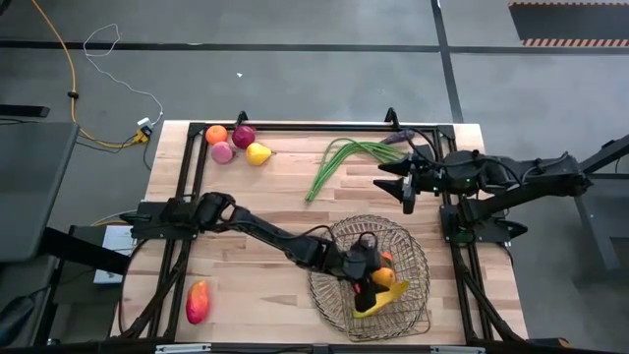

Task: Build produce basket
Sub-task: Put the lemon into the wire basket, then put the beans into the wire basket

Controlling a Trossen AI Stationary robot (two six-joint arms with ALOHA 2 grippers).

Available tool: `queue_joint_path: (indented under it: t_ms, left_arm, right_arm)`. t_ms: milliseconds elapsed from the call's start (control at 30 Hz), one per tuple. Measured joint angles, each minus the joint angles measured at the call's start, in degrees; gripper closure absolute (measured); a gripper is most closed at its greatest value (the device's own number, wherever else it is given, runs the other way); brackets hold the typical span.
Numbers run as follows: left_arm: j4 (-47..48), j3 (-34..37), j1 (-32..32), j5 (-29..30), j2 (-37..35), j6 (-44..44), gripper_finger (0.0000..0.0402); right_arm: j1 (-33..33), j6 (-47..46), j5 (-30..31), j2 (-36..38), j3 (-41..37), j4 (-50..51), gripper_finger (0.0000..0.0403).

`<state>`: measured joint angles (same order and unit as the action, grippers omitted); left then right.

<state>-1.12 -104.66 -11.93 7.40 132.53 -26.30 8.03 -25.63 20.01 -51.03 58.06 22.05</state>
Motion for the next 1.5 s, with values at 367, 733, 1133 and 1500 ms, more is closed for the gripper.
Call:
queue_joint_path:
  t_ms: [367, 733, 1133, 1500]
  left_arm:
    - [0.1, 0.0, 0.7, -0.8, 0.0, 1.4, 0.013]
    - [2.7, 0.1, 2.0, -6.1, -2.1, 3.6, 0.0077]
    - [33.5, -0.6, 6.4, 8.5, -25.3, 14.2, 0.0087]
    - [29.9, 23.0, -2.9, 30.6, -55.4, 12.8, 0.0102]
  right_arm:
    - [0.0, 0.2, 1.2, 0.0, 0.0, 0.0, 0.0158]
    - [0.0, 1.7, 1.3, 0.0, 0.0, 0.0, 0.0158]
    - [0.0, 6.2, 1.4, 0.9, -0.1, -6.4, 0.0158]
    - [0.0, 6.6, -1.3, 0.7, -0.1, -6.3, 0.0158]
